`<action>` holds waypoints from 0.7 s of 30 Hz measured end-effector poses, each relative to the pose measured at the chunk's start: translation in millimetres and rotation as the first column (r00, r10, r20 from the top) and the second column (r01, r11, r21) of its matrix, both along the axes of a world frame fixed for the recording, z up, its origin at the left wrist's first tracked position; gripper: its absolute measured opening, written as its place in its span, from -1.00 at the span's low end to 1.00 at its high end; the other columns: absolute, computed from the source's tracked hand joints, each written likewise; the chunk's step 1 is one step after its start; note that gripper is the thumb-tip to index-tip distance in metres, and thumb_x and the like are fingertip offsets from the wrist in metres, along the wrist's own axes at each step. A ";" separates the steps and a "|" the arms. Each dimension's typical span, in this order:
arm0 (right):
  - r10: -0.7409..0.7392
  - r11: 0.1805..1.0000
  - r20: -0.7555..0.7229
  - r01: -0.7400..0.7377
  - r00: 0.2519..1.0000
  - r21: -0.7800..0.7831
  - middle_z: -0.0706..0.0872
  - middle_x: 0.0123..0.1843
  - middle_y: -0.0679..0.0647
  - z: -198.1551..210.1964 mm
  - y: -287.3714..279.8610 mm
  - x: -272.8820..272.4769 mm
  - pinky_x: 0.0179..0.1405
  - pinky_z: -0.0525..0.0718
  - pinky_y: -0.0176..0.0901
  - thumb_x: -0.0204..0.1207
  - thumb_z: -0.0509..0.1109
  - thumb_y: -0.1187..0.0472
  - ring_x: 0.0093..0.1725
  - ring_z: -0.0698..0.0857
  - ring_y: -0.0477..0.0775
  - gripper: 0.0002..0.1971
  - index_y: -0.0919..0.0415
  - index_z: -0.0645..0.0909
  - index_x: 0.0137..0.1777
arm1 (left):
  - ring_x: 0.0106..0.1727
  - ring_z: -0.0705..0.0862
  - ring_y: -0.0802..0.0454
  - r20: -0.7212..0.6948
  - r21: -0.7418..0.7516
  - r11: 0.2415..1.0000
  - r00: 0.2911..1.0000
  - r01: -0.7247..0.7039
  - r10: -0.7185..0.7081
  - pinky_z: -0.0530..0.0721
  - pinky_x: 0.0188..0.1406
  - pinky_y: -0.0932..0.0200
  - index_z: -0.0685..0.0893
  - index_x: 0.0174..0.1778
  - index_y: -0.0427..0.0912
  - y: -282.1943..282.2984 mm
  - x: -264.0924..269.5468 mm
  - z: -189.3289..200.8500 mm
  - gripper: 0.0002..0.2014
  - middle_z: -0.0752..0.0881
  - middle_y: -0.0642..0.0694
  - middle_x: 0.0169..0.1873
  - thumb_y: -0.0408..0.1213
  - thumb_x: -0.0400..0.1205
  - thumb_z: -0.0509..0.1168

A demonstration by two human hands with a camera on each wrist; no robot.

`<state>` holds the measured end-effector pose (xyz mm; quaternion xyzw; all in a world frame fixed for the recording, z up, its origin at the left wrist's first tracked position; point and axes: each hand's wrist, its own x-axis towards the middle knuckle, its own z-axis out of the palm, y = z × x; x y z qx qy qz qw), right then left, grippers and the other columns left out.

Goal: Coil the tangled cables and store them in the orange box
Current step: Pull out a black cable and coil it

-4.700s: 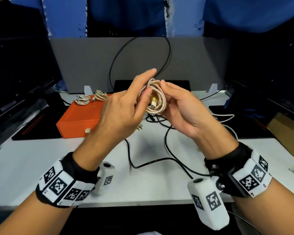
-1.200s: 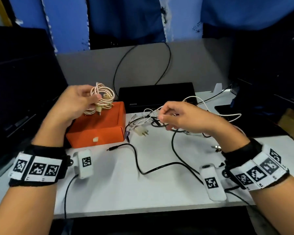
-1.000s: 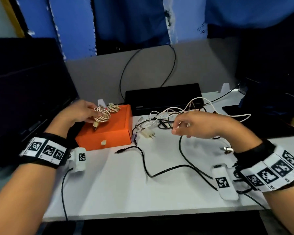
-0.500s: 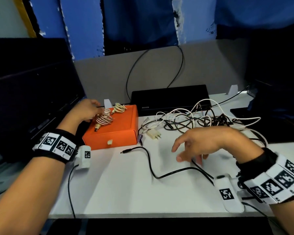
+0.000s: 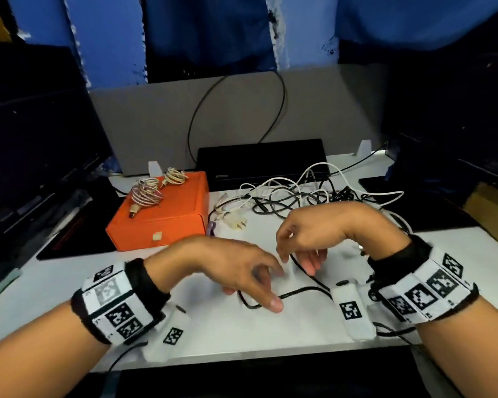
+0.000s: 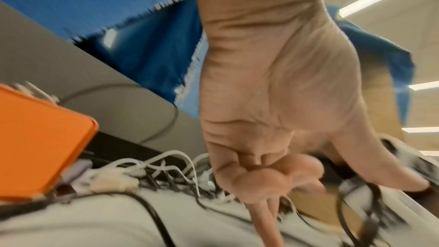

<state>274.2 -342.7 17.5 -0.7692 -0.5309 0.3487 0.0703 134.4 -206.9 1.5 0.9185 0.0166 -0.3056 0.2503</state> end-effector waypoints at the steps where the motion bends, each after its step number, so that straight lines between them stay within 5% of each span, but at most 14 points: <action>1: -0.040 0.999 0.021 0.039 0.999 0.034 0.87 -0.27 0.21 2.4 -3.7 8.0 -0.14 0.76 -0.03 0.75 0.29 0.10 -0.33 0.79 0.13 -0.77 0.20 0.74 0.07 | -0.11 0.80 -0.21 -0.034 0.022 0.999 0.999 0.038 -0.037 0.72 -0.24 0.15 0.63 0.39 0.01 -8.2 4.0 -8.6 -0.53 0.81 0.11 0.08 0.14 0.64 0.45; 3: -0.128 0.983 0.070 0.118 0.989 0.138 0.88 -0.28 0.15 8.4 -12.2 27.2 -0.20 0.74 -0.04 0.75 0.31 0.05 -0.33 0.80 0.09 -0.78 0.15 0.73 0.04 | -0.36 0.69 -0.05 -0.020 0.046 0.997 0.998 0.058 -0.057 0.62 -0.40 0.27 0.72 0.11 -0.13 -10.1 13.5 -15.9 -0.76 0.81 0.05 -0.18 -0.02 0.75 0.36; 5: -0.251 0.934 0.152 0.198 0.956 0.298 0.87 -0.27 0.04 13.6 -21.3 50.6 -0.28 0.74 -0.10 0.74 0.33 0.02 -0.38 0.81 0.02 -0.80 0.06 0.72 -0.02 | -0.48 0.66 0.01 0.079 0.141 0.990 0.997 -0.024 0.013 0.62 -0.37 0.22 0.70 -0.13 -0.15 6.5 22.6 -10.7 -0.75 0.78 0.08 -0.40 -0.14 0.79 0.26; 9: -0.525 0.793 0.322 0.315 0.788 0.522 0.84 -0.02 -0.03 6.7 -39.0 108.4 0.04 0.76 -0.02 0.67 0.42 -0.06 -0.18 0.80 0.01 -0.86 -0.03 0.71 -0.01 | -0.47 0.79 -0.14 0.404 0.213 0.878 0.856 -0.430 0.321 0.76 -0.36 0.02 0.74 -0.08 -0.28 57.2 41.6 3.2 -0.71 0.86 -0.09 -0.36 -0.27 0.79 0.15; 12: -0.564 0.807 0.302 0.435 0.769 0.400 0.72 0.37 0.05 -11.8 -44.7 140.4 0.21 0.74 0.04 0.59 0.52 -0.16 0.16 0.75 0.13 -0.51 -0.11 0.57 0.49 | -0.41 0.81 -0.28 0.567 0.030 0.794 0.665 -0.607 0.486 0.81 -0.34 -0.15 0.70 0.02 -0.31 72.7 51.7 4.6 -0.82 0.88 -0.17 -0.30 -0.39 0.77 0.18; 15: -0.525 0.846 0.097 0.507 0.845 0.165 0.71 0.33 0.09 -28.0 -42.7 144.1 -0.13 0.85 0.02 0.57 0.60 -0.05 -0.04 0.85 0.19 -0.25 -0.20 0.33 0.70 | -0.17 0.84 -0.21 0.730 0.020 0.778 0.540 -0.628 0.418 0.78 -0.12 -0.03 0.66 0.25 -0.16 70.5 62.3 5.5 -0.81 0.86 -0.15 -0.09 -0.25 0.75 0.27; 18: -0.464 0.881 -0.018 0.464 0.886 0.096 0.82 0.18 0.27 -37.9 -35.2 136.8 -0.08 0.88 0.12 0.63 0.56 0.19 -0.07 0.90 0.27 -0.38 -0.10 0.39 0.61 | 0.13 0.76 -0.13 0.729 0.101 0.847 0.618 -0.521 0.293 0.70 0.13 0.03 0.65 0.38 -0.08 49.7 73.2 10.1 -0.68 0.79 -0.04 0.16 -0.04 0.76 0.31; 21: -0.431 0.863 -0.065 0.433 0.900 0.262 0.84 -0.01 0.29 -41.6 -26.0 133.0 0.01 0.85 0.13 0.70 0.42 0.39 0.04 0.87 0.37 -0.77 0.23 0.57 0.29 | 0.27 0.70 -0.05 0.695 0.196 0.915 0.708 -0.354 0.125 0.62 0.27 0.07 0.66 0.41 -0.04 22.6 86.5 11.3 -0.63 0.70 -0.02 0.31 0.04 0.74 0.33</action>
